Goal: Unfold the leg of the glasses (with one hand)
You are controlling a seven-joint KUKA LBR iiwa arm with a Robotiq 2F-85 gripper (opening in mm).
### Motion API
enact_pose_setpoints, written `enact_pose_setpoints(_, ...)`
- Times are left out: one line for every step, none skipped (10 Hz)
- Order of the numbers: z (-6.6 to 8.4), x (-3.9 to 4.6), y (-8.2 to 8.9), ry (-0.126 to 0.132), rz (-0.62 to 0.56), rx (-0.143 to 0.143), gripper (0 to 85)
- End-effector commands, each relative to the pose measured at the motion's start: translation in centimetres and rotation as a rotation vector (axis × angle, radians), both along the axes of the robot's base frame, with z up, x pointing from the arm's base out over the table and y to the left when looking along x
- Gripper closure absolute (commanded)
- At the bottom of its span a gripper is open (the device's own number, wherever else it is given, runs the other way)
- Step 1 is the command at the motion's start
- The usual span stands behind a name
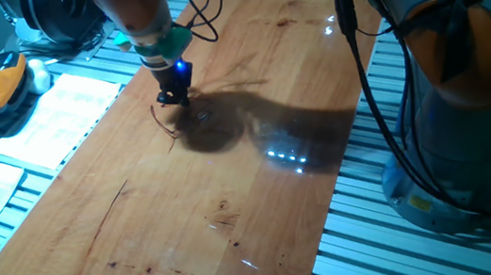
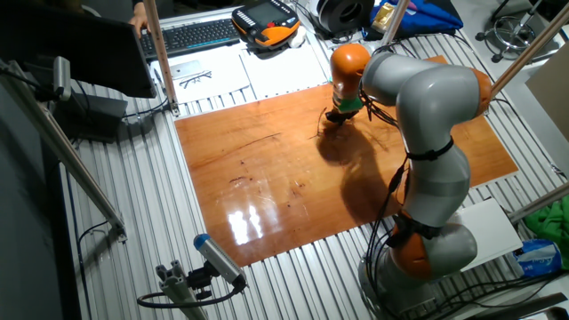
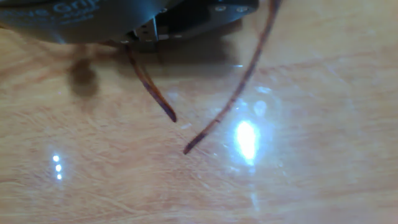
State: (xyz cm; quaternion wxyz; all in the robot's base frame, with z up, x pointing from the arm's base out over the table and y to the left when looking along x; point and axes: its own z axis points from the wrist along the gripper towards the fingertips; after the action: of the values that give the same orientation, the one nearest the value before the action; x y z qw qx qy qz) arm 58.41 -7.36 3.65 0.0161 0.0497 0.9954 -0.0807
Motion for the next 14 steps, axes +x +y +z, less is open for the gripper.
enact_pose_setpoints(0.1, -0.34, -0.4, 0.004, 0.011, -0.014, 85.0)
enact_pose_setpoints(0.3, -0.70, -0.7, 0.007, 0.018, -0.023, 85.0)
enact_pose_setpoints(0.4, -1.03, -1.1, 0.012, 0.028, -0.035, 85.0)
enact_pose_setpoints(0.4, -1.30, -1.4, 0.012, 0.033, -0.035, 85.0)
enact_pose_setpoints(0.3, -1.33, -1.4, 0.012, 0.030, -0.031, 85.0)
enact_pose_setpoints(0.3, -1.12, -1.1, 0.014, 0.017, -0.017, 85.0)
enact_pose_setpoints(0.4, -0.79, -0.6, 0.020, -0.004, 0.001, 85.0)
enact_pose_setpoints(0.8, -0.39, 0.2, 0.027, -0.027, 0.021, 85.0)
enact_pose_setpoints(1.1, -0.15, 0.7, 0.033, -0.032, 0.016, 85.0)
enact_pose_setpoints(1.3, 0.01, 1.1, 0.038, -0.035, 0.013, 85.0)
enact_pose_setpoints(1.4, 0.05, 1.3, 0.044, -0.037, 0.014, 68.0)
enact_pose_setpoints(1.5, -0.13, 1.1, 0.042, -0.033, 0.002, 68.0)
enact_pose_setpoints(1.8, -0.51, 0.7, 0.040, -0.031, -0.003, 51.0)
enact_pose_setpoints(2.1, -0.85, 0.5, 0.042, -0.022, -0.016, 51.0)
